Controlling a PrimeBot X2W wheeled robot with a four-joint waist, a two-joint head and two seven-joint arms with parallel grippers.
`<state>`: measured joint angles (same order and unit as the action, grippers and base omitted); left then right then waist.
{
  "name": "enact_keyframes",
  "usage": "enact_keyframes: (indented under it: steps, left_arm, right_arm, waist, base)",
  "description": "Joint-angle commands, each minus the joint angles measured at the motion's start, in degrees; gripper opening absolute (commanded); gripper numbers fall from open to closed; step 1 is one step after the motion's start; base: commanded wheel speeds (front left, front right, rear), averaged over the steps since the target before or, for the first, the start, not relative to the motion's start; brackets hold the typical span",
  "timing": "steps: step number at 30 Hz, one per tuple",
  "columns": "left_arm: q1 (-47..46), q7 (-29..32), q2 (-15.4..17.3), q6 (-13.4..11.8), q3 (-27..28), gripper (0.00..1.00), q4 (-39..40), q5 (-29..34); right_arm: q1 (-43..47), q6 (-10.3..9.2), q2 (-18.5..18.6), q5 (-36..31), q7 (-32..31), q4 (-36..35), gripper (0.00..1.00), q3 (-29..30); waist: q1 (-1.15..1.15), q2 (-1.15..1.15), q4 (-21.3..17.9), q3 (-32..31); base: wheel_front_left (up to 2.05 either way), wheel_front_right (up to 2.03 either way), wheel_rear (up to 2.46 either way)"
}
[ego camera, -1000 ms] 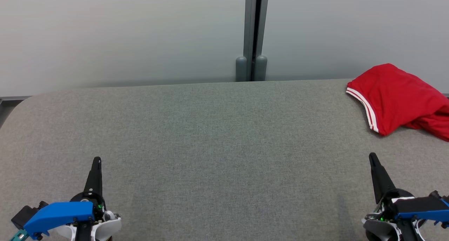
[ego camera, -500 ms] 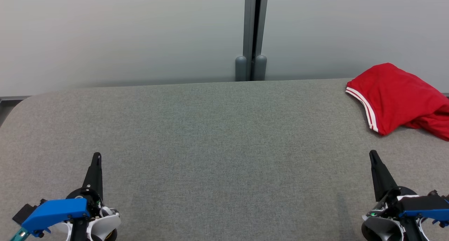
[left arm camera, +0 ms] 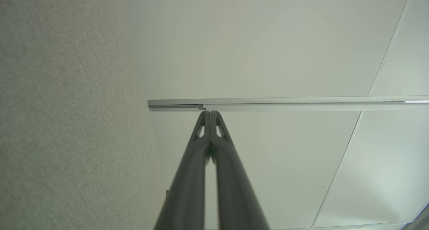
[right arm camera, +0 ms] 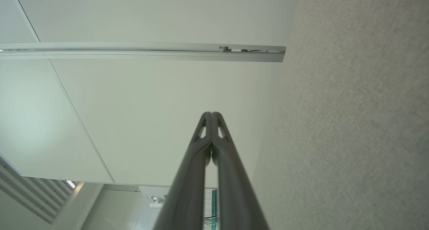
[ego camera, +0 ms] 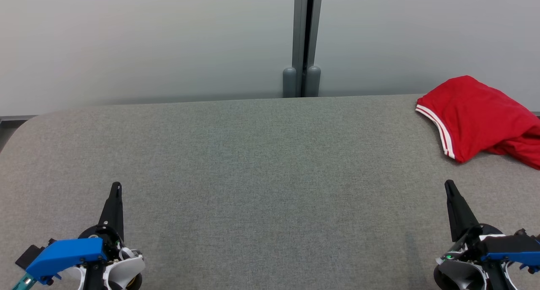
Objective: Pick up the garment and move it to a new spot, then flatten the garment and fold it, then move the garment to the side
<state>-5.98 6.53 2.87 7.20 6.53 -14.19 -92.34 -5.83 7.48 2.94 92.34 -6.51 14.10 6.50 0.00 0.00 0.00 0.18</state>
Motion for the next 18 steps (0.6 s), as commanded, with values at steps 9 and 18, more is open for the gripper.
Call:
enact_keyframes:
  steps: [9,18]
  left_arm:
    - [-0.58,0.23,0.01,0.57,0.10,0.00,0.22,-0.14]
    - [-0.58,0.23,0.00,0.57,0.10,0.00,0.22,-0.14]
  right_arm:
    - [-0.72,0.02,-0.07,0.09,-0.29,-0.15,0.00,0.20]
    - [-0.71,0.02,-0.08,0.08,-0.29,-0.15,0.00,0.20]
  waist:
    - [0.00,0.00,0.00,0.00]
    - [0.00,0.00,0.00,0.00]
  base:
    - [0.00,0.00,0.00]
    - [0.00,0.00,0.00]
